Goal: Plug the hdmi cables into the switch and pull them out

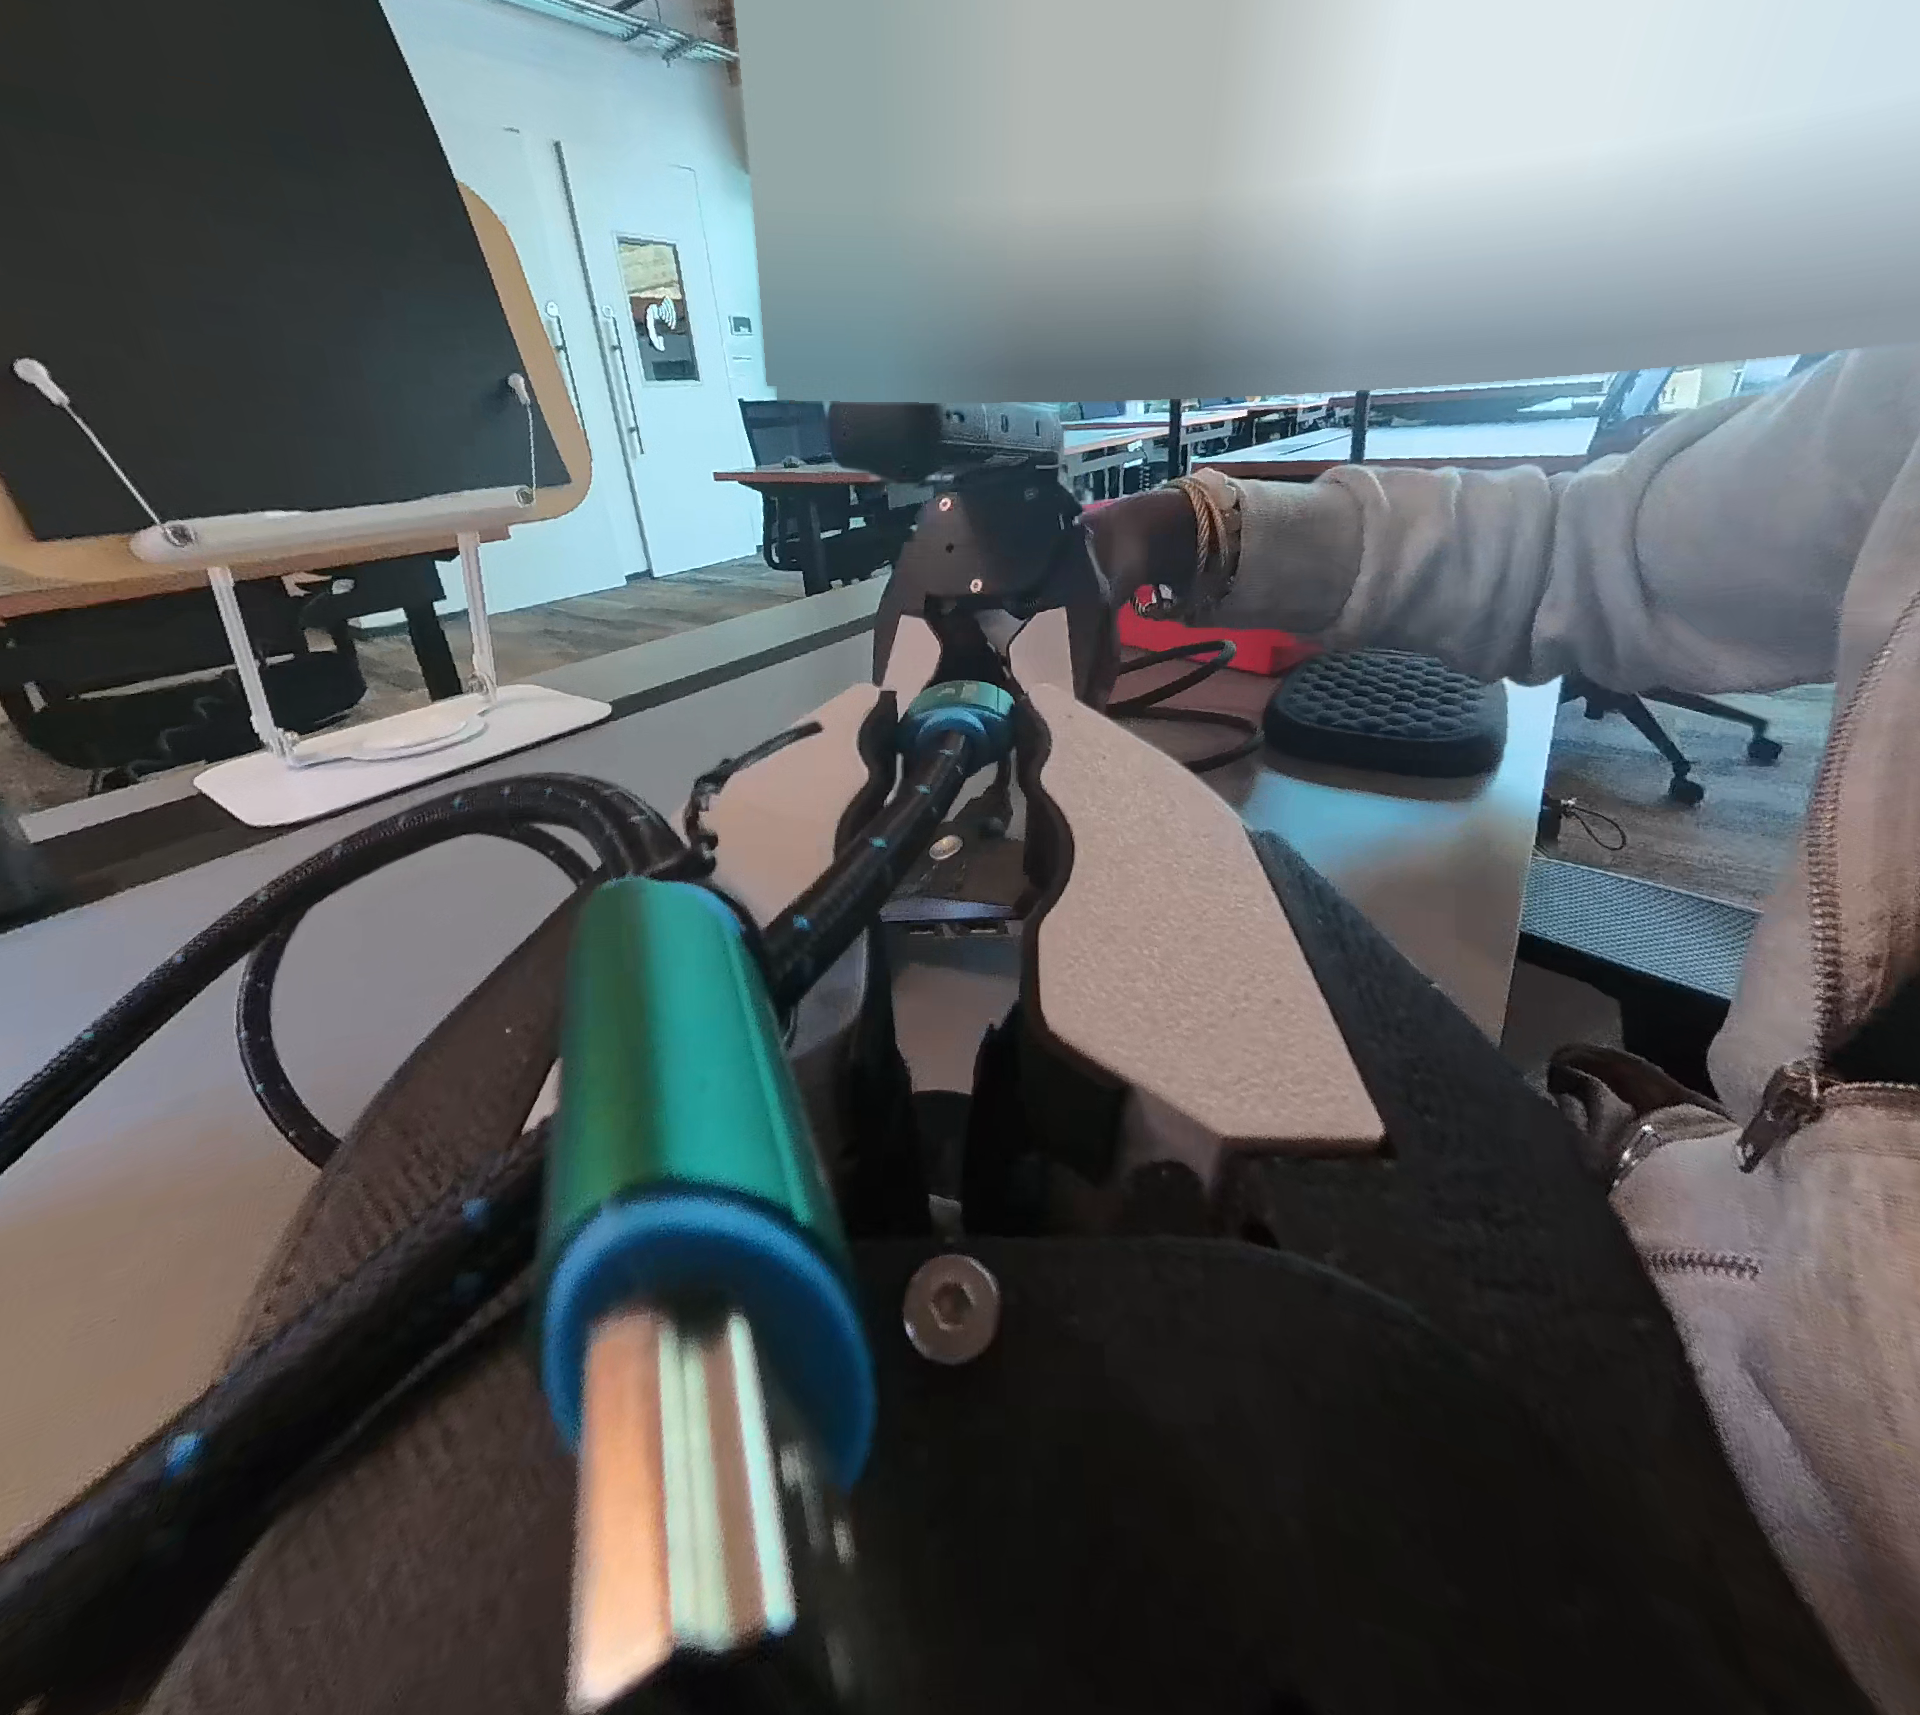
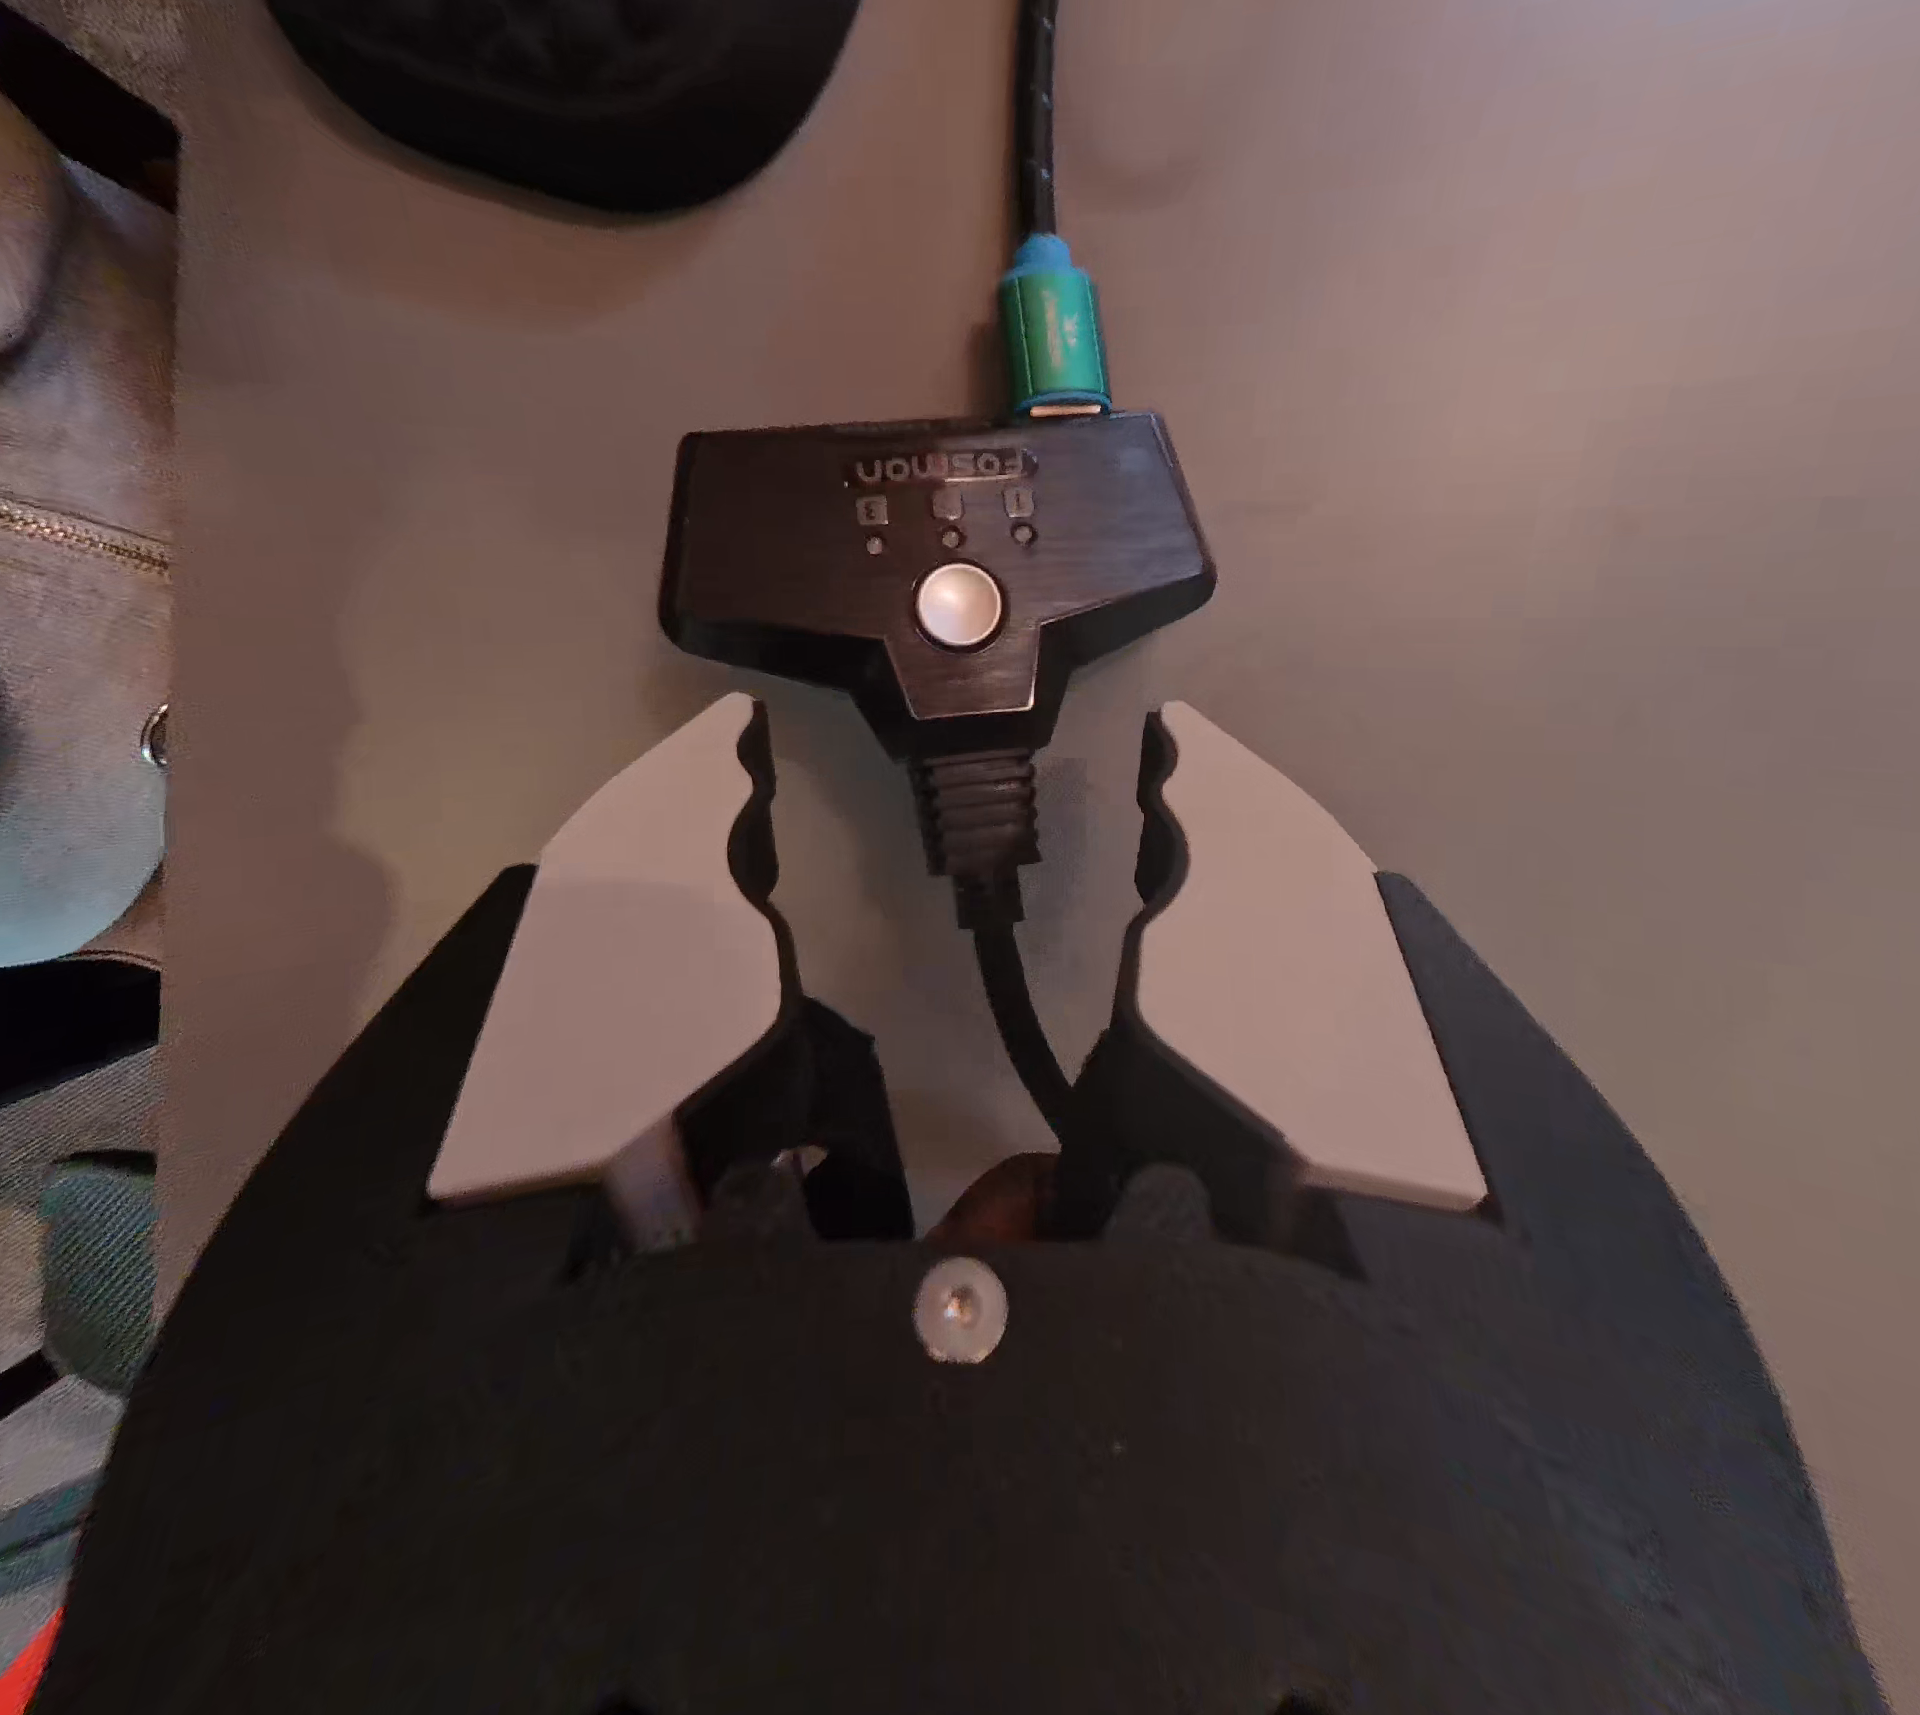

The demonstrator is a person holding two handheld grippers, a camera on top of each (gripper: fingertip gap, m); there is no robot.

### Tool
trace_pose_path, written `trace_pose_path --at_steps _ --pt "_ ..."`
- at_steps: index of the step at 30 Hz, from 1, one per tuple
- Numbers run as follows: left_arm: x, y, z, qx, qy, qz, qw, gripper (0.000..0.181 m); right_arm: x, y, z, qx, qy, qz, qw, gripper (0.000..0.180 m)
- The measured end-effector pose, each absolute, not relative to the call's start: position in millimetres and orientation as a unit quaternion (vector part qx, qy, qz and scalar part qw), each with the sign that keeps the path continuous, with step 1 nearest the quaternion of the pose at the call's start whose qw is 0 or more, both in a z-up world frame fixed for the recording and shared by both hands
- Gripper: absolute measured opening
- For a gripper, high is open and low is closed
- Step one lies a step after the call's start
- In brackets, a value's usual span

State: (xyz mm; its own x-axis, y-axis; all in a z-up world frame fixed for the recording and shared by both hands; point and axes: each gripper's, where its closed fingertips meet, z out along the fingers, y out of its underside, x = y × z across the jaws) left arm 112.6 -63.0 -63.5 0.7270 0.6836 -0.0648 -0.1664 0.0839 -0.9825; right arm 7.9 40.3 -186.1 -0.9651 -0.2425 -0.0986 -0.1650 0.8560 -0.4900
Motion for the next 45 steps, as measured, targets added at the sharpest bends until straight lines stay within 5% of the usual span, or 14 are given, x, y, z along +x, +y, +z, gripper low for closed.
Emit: trace_pose_path --at_steps 3,6,23,45 --pt "110 -62 -68 -0.606 -0.216 0.3 0.704 0.02 10 42 -201 -0.102 0.97 -0.203 0.083 0.064" --pt "111 -61 -68 -0.6 -0.215 0.284 0.716 0.02 14 37 -210 -0.103 0.969 -0.207 0.084 0.041" --pt "130 -57 -53 -0.602 -0.18 0.248 0.737 0.02 43 22 -138 -0.102 0.86 -0.497 0.056 0.039" --pt "129 -41 -77 -0.655 -0.165 0.239 0.698 0.021 67 13 -125 -0.16 0.83 -0.534 0.015 0.039"
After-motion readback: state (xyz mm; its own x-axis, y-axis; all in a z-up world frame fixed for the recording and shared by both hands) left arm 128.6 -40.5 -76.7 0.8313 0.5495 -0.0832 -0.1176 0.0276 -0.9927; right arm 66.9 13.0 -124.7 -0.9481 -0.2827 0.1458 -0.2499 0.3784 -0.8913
